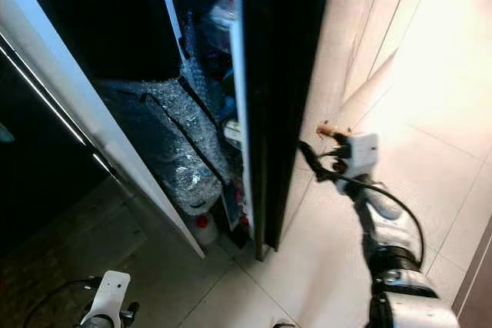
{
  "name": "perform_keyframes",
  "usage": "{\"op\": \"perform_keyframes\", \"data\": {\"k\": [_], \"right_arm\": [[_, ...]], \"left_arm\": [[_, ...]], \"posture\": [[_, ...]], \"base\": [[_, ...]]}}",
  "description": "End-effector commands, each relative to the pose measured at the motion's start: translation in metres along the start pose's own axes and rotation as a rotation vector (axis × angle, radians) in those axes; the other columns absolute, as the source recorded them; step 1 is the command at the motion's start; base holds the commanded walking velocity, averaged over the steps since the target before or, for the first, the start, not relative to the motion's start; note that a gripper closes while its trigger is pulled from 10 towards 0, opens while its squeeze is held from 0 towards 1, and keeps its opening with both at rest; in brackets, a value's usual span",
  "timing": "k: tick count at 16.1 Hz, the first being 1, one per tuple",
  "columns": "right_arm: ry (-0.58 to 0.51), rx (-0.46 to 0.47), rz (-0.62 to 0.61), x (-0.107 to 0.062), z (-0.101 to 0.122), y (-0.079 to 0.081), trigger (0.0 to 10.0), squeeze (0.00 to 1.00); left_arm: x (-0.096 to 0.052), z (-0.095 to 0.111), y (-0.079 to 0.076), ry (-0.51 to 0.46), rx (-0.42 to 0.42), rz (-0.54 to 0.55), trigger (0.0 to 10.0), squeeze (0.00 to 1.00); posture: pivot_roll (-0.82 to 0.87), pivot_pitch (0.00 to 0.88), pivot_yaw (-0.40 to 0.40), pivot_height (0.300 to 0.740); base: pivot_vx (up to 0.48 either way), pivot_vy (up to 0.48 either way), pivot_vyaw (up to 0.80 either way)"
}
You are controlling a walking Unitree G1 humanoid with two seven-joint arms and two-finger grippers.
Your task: Restocking fridge
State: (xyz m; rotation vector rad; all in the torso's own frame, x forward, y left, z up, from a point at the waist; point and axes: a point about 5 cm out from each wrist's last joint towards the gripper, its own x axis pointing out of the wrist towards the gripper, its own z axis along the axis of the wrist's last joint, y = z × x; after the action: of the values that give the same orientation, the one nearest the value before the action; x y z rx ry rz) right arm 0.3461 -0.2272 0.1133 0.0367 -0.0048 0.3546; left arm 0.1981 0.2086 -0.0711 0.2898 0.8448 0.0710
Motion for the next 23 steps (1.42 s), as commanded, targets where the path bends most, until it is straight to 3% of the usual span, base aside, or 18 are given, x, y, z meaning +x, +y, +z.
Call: {"op": "perform_keyframes", "data": {"k": [1,5,13,23], "right_arm": [[-0.074,-0.033,0.047,0.013,0.017,0.011,10.0,0.0],[-0.094,0.028,0.07,0.026,0.018,0.027,10.0,0.0],[-0.09,0.059,0.133,0.05,0.029,0.05,10.0,0.0],[-0.075,0.062,0.155,0.066,0.039,0.063,10.0,0.0]], "left_arm": [[-0.002,-0.008,0.004,0.023,-0.002,0.018,10.0,0.0],[-0.001,-0.007,0.006,0.02,-0.003,0.027,10.0,0.0],[-0.001,-0.007,0.006,0.02,-0.005,0.028,10.0,0.0],[0.0,-0.003,0.006,0.01,-0.005,0.032,10.0,0.0]], "posture": [[-0.04,0.154,0.065,0.74],[-0.04,0.153,0.064,0.74],[-0.03,0.143,0.062,0.74],[-0.02,0.132,0.064,0.74]], "base": [[0.0,0.0,0.0],[0.0,0.0,0.0],[0.0,0.0,0.0],[0.0,0.0,0.0]]}}
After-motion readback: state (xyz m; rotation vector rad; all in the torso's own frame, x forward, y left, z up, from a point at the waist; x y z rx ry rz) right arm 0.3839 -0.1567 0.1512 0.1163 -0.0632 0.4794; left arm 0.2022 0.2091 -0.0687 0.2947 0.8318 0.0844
